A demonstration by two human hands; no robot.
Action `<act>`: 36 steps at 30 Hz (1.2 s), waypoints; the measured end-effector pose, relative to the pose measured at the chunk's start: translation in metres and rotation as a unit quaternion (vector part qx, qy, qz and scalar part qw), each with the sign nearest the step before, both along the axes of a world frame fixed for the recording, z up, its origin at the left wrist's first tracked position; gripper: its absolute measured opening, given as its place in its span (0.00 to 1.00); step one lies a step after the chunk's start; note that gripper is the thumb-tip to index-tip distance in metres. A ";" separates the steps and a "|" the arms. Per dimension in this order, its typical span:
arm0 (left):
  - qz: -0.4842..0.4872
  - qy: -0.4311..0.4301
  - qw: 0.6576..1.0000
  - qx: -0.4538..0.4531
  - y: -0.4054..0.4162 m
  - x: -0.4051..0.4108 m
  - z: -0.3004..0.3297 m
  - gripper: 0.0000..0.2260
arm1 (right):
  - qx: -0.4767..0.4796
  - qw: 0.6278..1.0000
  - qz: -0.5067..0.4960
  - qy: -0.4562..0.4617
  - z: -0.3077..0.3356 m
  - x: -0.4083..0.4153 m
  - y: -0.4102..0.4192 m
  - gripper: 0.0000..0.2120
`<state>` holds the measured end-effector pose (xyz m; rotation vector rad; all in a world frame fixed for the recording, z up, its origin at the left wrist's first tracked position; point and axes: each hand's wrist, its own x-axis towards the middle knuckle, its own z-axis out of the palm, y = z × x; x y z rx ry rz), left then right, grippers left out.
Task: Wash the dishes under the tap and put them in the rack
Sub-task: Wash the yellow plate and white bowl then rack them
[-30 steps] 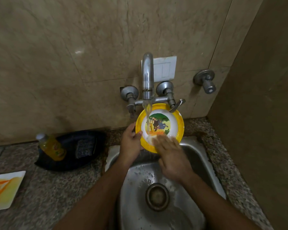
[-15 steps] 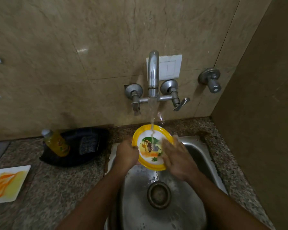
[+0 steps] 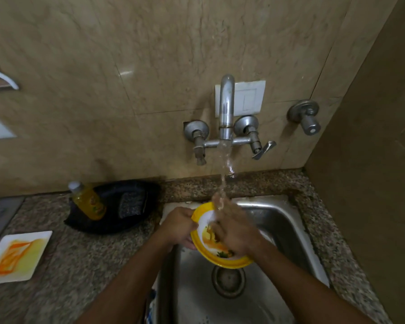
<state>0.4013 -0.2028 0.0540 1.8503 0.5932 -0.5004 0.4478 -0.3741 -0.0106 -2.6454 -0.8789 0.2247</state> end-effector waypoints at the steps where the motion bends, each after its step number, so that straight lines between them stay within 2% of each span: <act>1: 0.000 -0.002 1.000 -0.011 -0.002 -0.001 -0.002 0.09 | -0.003 0.999 -0.030 0.018 0.000 0.001 -0.002 0.36; 2: -0.003 -0.008 1.000 -0.012 -0.005 -0.001 -0.005 0.10 | -0.025 0.998 -0.039 0.042 0.000 0.001 0.000 0.37; 4: -0.002 -0.023 1.000 -0.019 -0.011 0.000 -0.008 0.10 | -0.045 0.999 0.014 0.027 -0.003 0.000 0.000 0.40; 6: 0.004 -0.036 0.998 -0.042 -0.014 0.005 -0.011 0.11 | -0.050 0.997 0.061 -0.003 -0.009 -0.001 -0.006 0.37; 8: 0.006 -0.055 0.997 -0.046 -0.018 0.012 -0.012 0.14 | -0.038 0.998 0.007 -0.050 -0.008 0.007 -0.022 0.32; 10: 0.012 -0.082 0.996 -0.027 -0.022 0.019 -0.012 0.15 | -0.066 0.994 -0.056 -0.070 0.003 0.014 -0.033 0.36; 12: 0.006 -0.117 0.993 -0.010 -0.024 0.027 -0.013 0.16 | -0.024 0.992 -0.083 -0.089 0.017 0.013 -0.035 0.37; 14: -0.009 -0.158 0.987 0.006 -0.023 0.032 -0.016 0.16 | 0.048 0.986 -0.098 -0.123 0.023 0.009 -0.042 0.31; 17: -0.057 -0.234 0.968 0.071 -0.024 0.034 -0.016 0.19 | 0.132 0.959 -0.159 -0.195 0.025 0.009 -0.069 0.28; 20: -0.064 -0.296 0.945 0.122 -0.027 0.029 -0.015 0.19 | 0.227 0.920 -0.293 -0.129 0.029 0.014 -0.075 0.22; 23: -0.039 -0.332 0.930 0.154 -0.020 0.026 -0.023 0.15 | 0.240 0.922 -0.298 0.055 0.024 0.025 -0.071 0.15; 26: 0.028 -0.319 0.944 0.082 -0.016 0.021 -0.031 0.12 | 0.263 0.907 -0.322 0.068 0.019 0.023 -0.066 0.13; 28: 0.063 -0.296 0.953 -0.024 -0.021 0.017 -0.028 0.10 | 0.298 0.884 -0.351 0.082 0.021 0.019 -0.058 0.12; 29: 0.087 -0.273 0.954 -0.087 -0.025 0.015 -0.028 0.10 | 0.322 0.866 -0.363 0.123 0.019 0.017 -0.054 0.12; 31: 0.160 -0.209 0.950 -0.170 -0.033 0.015 -0.028 0.14 | 0.348 0.833 -0.372 0.214 0.013 0.013 -0.045 0.14; 32: 0.194 -0.186 0.943 -0.196 -0.037 0.017 -0.032 0.20 | 0.337 0.833 -0.373 0.232 0.013 0.010 -0.043 0.17; 34: 0.244 -0.160 0.930 -0.222 -0.041 0.025 -0.052 0.31 | 0.232 0.882 -0.369 0.181 0.014 0.006 -0.042 0.26; 36: 0.266 -0.145 0.928 -0.215 -0.044 0.037 -0.071 0.30 | 0.116 0.938 -0.322 0.055 0.020 -0.003 -0.042 0.33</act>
